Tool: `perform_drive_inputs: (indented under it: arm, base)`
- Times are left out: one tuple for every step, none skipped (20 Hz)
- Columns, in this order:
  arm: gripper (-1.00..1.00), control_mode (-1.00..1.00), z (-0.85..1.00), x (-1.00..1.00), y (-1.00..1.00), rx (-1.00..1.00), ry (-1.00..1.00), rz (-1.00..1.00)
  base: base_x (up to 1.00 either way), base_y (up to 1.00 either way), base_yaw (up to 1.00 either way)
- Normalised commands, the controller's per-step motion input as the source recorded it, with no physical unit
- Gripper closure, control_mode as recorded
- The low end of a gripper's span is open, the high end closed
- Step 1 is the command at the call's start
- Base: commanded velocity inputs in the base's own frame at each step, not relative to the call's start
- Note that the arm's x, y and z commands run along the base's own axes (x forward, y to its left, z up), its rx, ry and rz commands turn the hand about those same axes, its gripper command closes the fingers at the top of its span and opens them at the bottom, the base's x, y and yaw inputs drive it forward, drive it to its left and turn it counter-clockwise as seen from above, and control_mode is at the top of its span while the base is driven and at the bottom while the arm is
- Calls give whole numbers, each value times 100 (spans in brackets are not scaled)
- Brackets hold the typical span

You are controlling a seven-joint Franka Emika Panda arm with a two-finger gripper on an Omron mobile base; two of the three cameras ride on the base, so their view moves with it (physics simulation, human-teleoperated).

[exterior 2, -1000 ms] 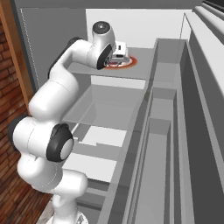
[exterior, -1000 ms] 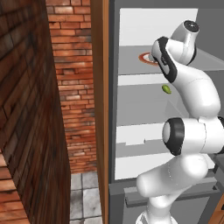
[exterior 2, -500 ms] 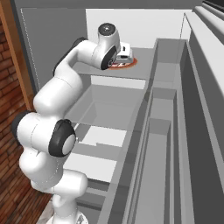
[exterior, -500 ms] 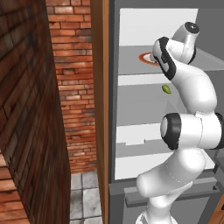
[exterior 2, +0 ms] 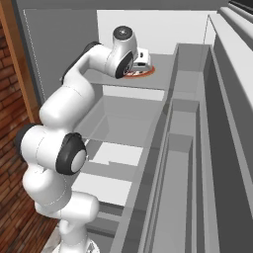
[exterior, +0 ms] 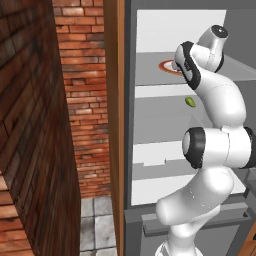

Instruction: Retrieve the steak from the fridge and place it on the saucepan with marinade on the stove.

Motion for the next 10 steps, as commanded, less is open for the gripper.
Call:
perform_drive_inputs:
  arm:
    - [-100,-100,-29,0,0,0,0,0]
    - [-100,-100,-32,0,0,0,0,0]
    - [-100,-100,-33,0,0,0,0,0]
    - [-100,-100,-34,0,0,0,0,0]
    - [-100,-100,-36,0,0,0,0,0]
    - [-100,-100,-38,0,0,0,0,0]
    - [-100,-100,-39,0,0,0,0,0]
    - [-100,-100,-37,0,0,0,0,0]
    - [-100,-100,-36,0,0,0,0,0]
    - [-100,-100,-35,2,0,0,0,0]
  base:
    - [0,0,0]
    - [0,0,0]
    - [0,0,0]
    - [0,0,0]
    - [0,0,0]
    - [0,0,0]
    - [0,0,0]
    - [0,0,0]
    - [0,0,0]
    - [0,0,0]
